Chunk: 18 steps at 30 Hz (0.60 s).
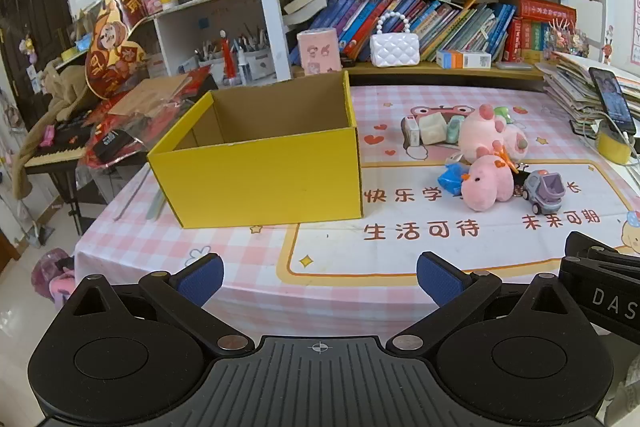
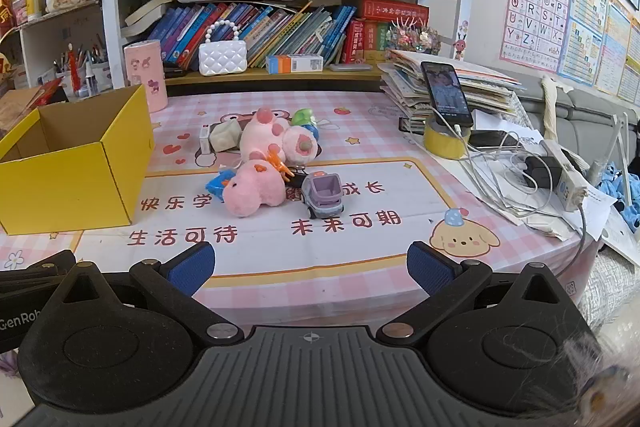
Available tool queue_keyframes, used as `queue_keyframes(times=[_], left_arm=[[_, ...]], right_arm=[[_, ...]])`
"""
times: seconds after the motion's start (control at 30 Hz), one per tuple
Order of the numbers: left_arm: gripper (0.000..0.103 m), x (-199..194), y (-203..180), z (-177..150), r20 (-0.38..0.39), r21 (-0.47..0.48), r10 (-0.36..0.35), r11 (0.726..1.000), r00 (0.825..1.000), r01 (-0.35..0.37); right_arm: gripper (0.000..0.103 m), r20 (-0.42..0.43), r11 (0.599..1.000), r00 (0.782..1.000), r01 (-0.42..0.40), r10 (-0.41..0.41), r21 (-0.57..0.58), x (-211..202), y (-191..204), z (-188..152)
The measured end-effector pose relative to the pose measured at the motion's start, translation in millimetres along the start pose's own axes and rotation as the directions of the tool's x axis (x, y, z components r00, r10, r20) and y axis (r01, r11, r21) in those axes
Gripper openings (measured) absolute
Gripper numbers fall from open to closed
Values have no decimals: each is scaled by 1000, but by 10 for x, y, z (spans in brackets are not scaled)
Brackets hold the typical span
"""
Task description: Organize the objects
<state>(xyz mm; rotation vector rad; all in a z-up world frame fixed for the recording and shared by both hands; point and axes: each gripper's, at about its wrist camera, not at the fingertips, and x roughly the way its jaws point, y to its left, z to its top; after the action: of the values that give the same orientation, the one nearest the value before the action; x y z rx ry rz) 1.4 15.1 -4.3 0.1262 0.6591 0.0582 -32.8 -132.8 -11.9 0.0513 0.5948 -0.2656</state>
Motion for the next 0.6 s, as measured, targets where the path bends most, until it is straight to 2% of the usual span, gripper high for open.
queue_keyframes(times=[0.6], left_arm=[[103,14,13,34,6,6,4,1000,1000,-4]], right_arm=[[103,0,1000,1000,2,-2,-2,6,40,20]])
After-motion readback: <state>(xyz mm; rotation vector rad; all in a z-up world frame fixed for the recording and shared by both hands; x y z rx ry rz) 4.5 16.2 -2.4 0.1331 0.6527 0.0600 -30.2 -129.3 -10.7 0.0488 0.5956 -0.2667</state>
